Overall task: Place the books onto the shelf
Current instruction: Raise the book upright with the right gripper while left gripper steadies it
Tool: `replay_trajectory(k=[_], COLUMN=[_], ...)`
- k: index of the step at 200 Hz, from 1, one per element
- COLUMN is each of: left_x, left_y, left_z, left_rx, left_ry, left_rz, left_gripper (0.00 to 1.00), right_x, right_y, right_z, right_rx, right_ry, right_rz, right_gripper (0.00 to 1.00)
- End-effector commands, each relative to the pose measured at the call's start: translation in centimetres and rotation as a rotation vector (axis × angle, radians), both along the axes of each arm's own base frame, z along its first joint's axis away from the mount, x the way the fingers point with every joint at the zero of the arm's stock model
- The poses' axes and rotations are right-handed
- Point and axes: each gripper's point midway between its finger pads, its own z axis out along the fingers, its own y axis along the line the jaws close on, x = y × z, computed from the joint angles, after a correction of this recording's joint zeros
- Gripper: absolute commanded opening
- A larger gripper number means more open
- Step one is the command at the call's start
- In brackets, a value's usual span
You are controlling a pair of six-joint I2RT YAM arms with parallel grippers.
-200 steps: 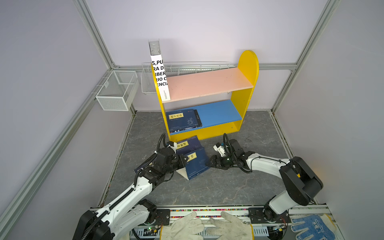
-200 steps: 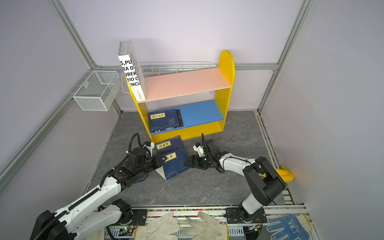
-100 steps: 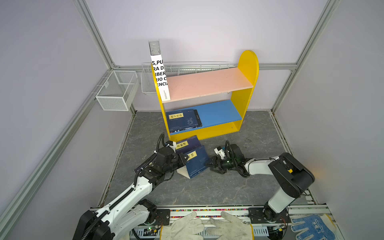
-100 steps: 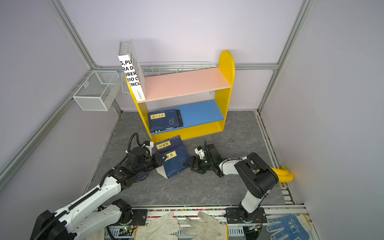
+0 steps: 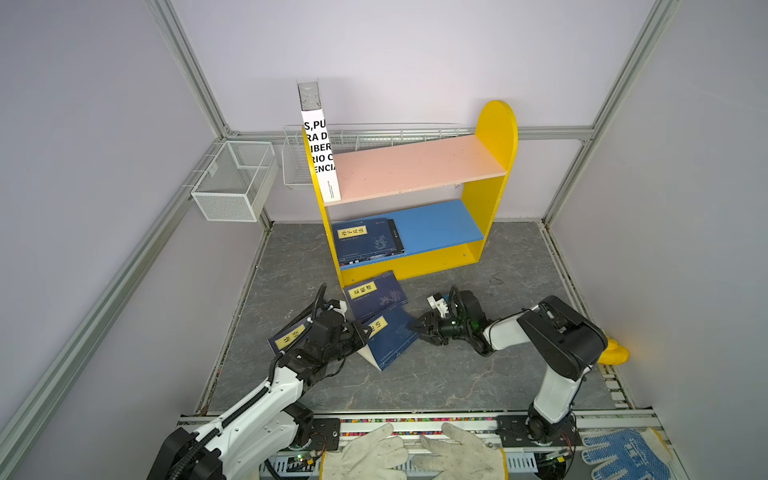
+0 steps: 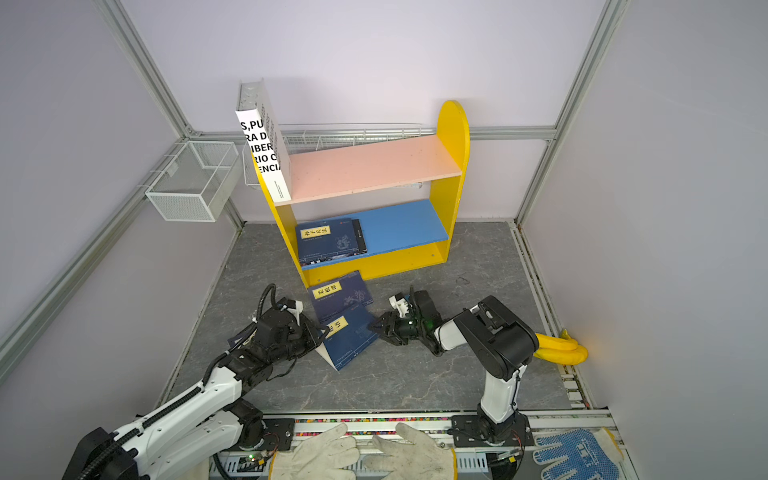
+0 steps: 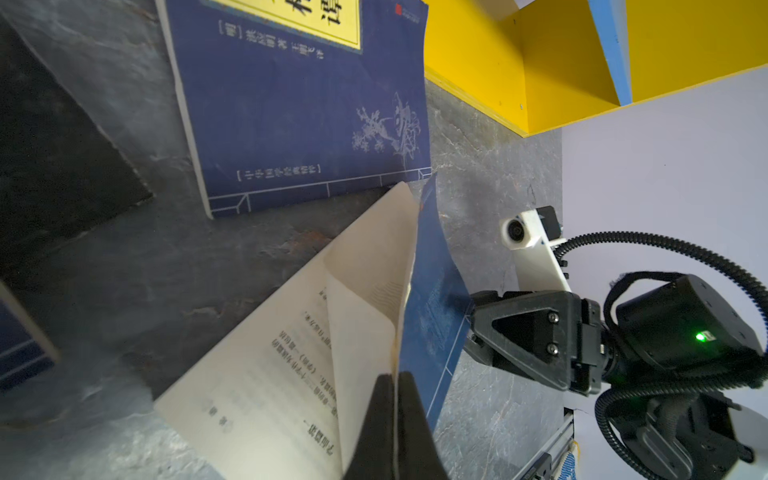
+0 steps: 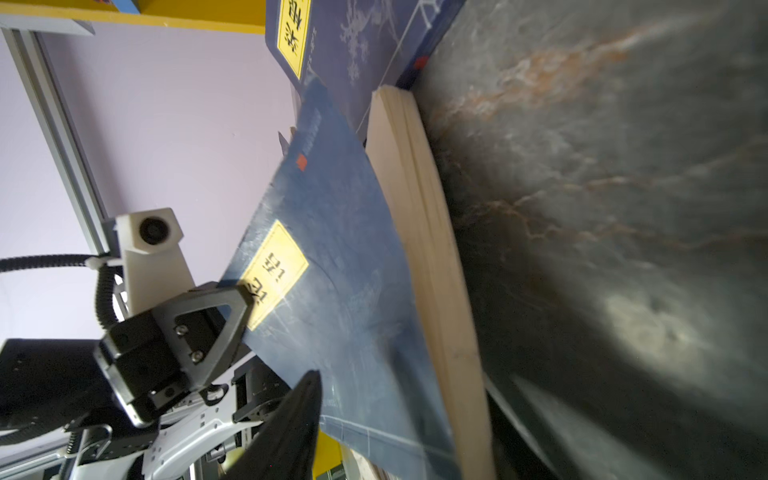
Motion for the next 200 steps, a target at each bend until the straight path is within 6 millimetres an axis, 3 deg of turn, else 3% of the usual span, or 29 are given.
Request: replay_trajectory(k=[1,29,53,75,106,136,164,200], left_x=[0.1,0.1,0.2,0.4,0.6,0.8,0.8,1.2], left_y=[0.1,0.3,0.6,1.1,2.2,1.6,-1.1,-3.4], left_z=[-0.3,-0.9,-0.6,0.3,2.0,3.8,6.2,8.9], left_rx=[-0.015,-0.001,0.017,0.057,0.100,0.050,-0.073,-0.238], left_ry=[0.009,0.021,0.013,-0.009,-0.039,-0.062,-0.104,-0.172], left_rz=[0.021,0.025,0.033,0.042,0.055,0.017,-0.092,-0.162], left_gripper=[0.00,0.00,0.24,0.57,0.84,0.94,1.00,1.00], right_x=[0.8,0.9,0.9,1.3,2.8,4.3,4.9,5.3], right_y=[0.5,0.6,0.5,0.2,-0.9,-2.6,-3.1,-2.8], right_z=[0.5,0.4,0.8,1.9,5.8,10.7,15.1,17.4], right_rx=[0.031,0.028,0.027,0.002,-0.015,-0.042,-0.006,0.062], right_ry=[-0.015,-0.011,-0.022,-0.052,-0.143,-0.252,-0.335,-0.365], right_rz=[-0.008,-0.005,-0.006,-0.016,-0.051,-0.090,-0.107,-0.123], right_gripper=[0.46,0.32,0.22,0.18,0.13,0.13,0.13,0.13])
